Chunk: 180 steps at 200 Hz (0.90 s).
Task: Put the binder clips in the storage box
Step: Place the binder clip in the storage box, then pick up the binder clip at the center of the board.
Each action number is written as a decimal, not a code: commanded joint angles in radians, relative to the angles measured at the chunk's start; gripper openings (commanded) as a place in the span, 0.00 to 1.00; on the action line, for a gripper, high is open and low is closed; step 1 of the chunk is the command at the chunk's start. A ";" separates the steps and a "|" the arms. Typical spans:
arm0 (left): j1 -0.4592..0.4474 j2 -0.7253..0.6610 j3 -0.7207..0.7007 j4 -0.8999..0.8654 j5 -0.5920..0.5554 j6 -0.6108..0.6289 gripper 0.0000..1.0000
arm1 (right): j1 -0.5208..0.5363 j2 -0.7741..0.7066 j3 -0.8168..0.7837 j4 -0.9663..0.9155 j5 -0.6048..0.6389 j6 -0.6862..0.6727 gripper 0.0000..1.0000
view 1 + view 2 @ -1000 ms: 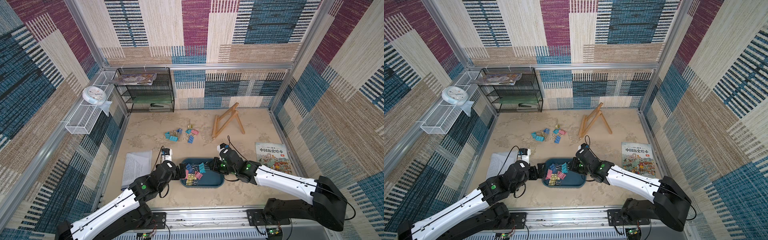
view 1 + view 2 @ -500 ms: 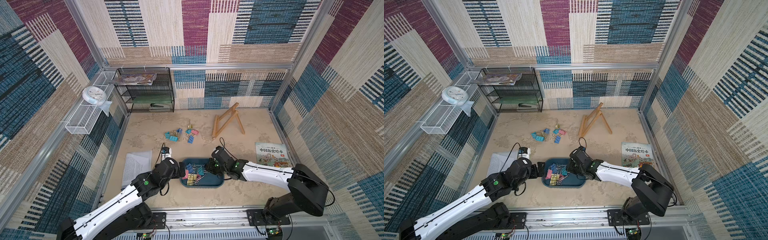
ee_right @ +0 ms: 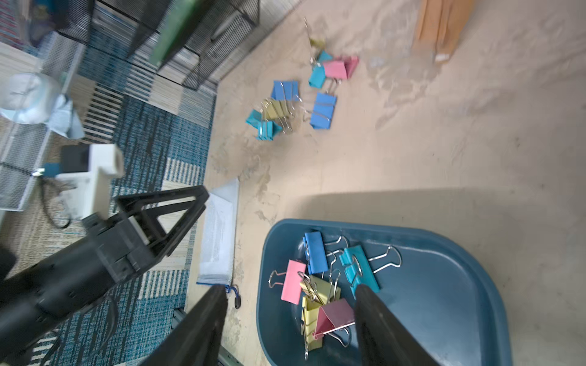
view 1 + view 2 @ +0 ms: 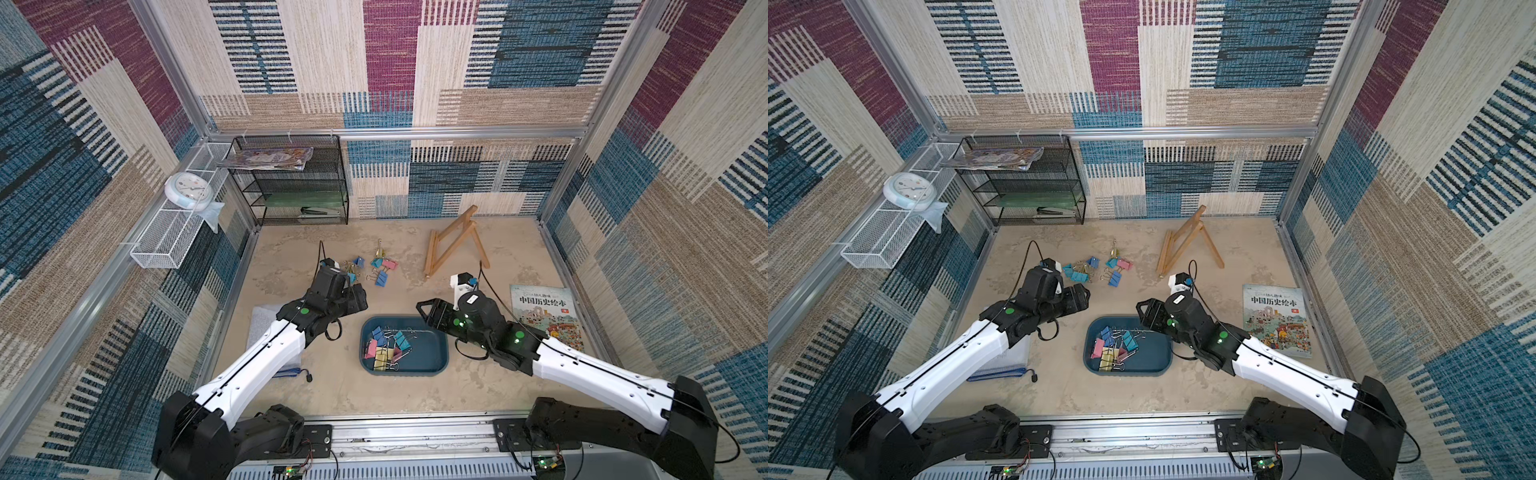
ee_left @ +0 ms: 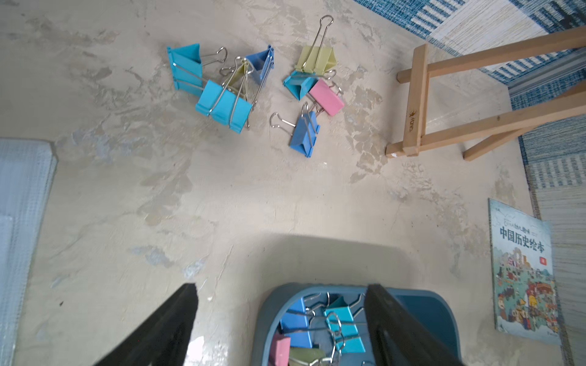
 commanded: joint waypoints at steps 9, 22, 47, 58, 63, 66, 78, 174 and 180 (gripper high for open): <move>0.025 0.142 0.115 0.060 0.123 0.074 0.68 | -0.001 -0.066 0.016 -0.010 0.080 -0.159 0.70; 0.028 0.218 0.176 0.072 0.164 0.112 0.62 | -0.001 -0.070 0.029 -0.015 0.081 -0.191 0.70; 0.041 0.363 0.280 0.078 0.210 0.179 0.54 | -0.002 -0.055 0.043 -0.022 0.078 -0.217 0.71; 0.053 0.421 0.320 0.076 0.224 0.193 0.51 | -0.003 -0.047 0.045 -0.022 0.077 -0.223 0.71; 0.058 0.446 0.335 0.075 0.225 0.198 0.51 | -0.003 -0.042 0.045 -0.022 0.077 -0.224 0.71; 0.062 0.459 0.344 0.074 0.223 0.200 0.51 | -0.003 -0.040 0.045 -0.022 0.077 -0.222 0.71; 0.074 0.509 0.373 0.072 0.213 0.207 0.50 | -0.003 -0.031 0.045 -0.018 0.076 -0.222 0.71; 0.102 0.779 0.523 0.100 0.304 0.224 0.36 | -0.016 0.002 0.043 -0.001 0.076 -0.243 0.76; 0.102 0.783 0.523 0.101 0.304 0.224 0.34 | -0.017 0.001 0.043 -0.002 0.076 -0.242 0.76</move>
